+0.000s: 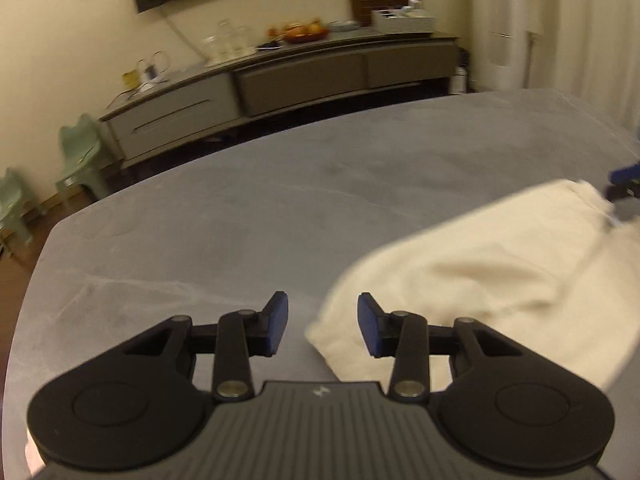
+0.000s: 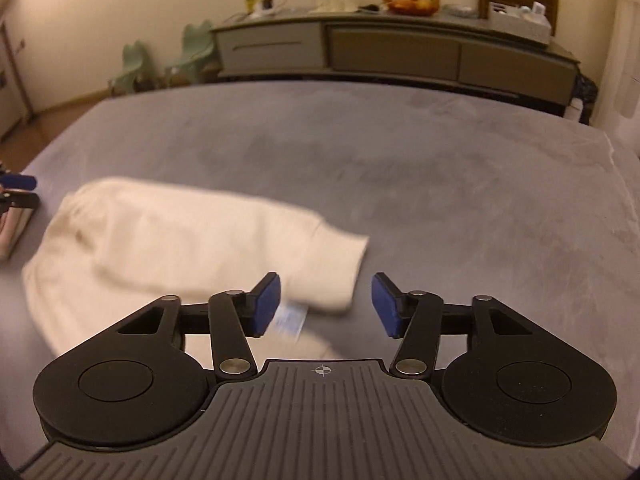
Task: Fold clothes
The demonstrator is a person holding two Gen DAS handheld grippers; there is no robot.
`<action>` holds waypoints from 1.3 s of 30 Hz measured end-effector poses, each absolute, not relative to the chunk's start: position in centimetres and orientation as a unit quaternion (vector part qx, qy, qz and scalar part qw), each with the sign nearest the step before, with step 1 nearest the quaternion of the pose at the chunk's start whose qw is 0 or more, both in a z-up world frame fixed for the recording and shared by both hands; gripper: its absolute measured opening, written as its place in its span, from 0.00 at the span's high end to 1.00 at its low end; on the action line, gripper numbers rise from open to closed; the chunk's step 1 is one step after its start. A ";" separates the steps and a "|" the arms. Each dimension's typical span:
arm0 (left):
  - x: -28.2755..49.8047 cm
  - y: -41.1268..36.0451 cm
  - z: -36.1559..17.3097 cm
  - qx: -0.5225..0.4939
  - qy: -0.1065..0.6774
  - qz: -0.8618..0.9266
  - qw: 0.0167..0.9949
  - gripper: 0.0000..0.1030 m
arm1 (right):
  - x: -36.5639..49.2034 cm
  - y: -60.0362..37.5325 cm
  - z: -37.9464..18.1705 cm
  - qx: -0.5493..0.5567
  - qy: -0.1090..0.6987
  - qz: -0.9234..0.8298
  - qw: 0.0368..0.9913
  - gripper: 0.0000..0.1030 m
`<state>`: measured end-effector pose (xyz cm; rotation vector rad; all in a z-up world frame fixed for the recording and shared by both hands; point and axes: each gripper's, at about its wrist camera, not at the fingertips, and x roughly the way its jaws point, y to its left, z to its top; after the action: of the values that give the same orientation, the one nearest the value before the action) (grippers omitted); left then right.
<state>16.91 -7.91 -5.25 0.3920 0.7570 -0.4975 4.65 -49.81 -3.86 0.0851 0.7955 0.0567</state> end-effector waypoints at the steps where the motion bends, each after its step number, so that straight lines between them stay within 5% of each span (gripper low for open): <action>1: 18.2 -8.1 -6.0 0.178 0.372 -0.232 0.881 0.62 | 5.6 -50.0 -4.0 0.039 0.386 0.032 0.921 0.38; 4: 20.0 -9.6 -8.3 0.169 0.404 -0.253 0.863 0.62 | 8.2 -50.1 -4.8 0.035 0.389 0.037 0.920 0.32; 8: 20.2 -12.1 -9.9 0.196 0.402 -0.263 0.855 0.65 | 9.9 -49.6 -6.0 0.027 0.403 0.066 0.912 0.37; 9: 20.0 -12.4 -9.8 0.195 0.401 -0.264 0.855 0.88 | 9.8 -49.1 -5.8 0.013 0.401 0.070 0.913 0.53; 10: 19.9 -12.8 -9.8 0.195 0.400 -0.266 0.855 0.97 | 9.6 -48.7 -5.5 -0.002 0.398 0.075 0.914 0.87; 13: 18.2 -13.9 -8.9 0.220 0.364 -0.265 0.865 0.97 | 8.7 -47.4 -4.5 -0.052 0.381 0.084 0.919 0.94; 20: 7.0 -10.9 -5.4 0.259 0.276 -0.315 0.870 0.96 | -3.7 -44.9 -1.7 -0.341 0.179 0.053 0.921 0.92; 24: 2.4 -9.7 -8.4 0.317 0.295 -0.324 0.841 0.92 | -9.0 -45.9 -6.0 -0.400 0.285 0.056 0.869 0.75; 28: 3.6 -6.8 -7.9 0.253 0.331 -0.307 0.855 0.91 | -10.4 -48.3 -4.7 -0.254 0.353 0.034 0.900 0.50; 31: 5.0 -5.3 -5.6 0.173 0.323 -0.309 0.878 0.89 | -10.8 -50.5 -2.6 -0.105 0.371 0.006 0.922 0.42; 39: 7.0 -8.7 -4.9 0.124 0.347 -0.325 0.871 0.88 | -7.9 -52.4 -1.6 0.168 0.371 0.015 0.913 0.40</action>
<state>7.05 -8.67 -4.87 0.2591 0.7244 -0.6784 -7.93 -52.38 -1.64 0.3452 0.7640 0.0305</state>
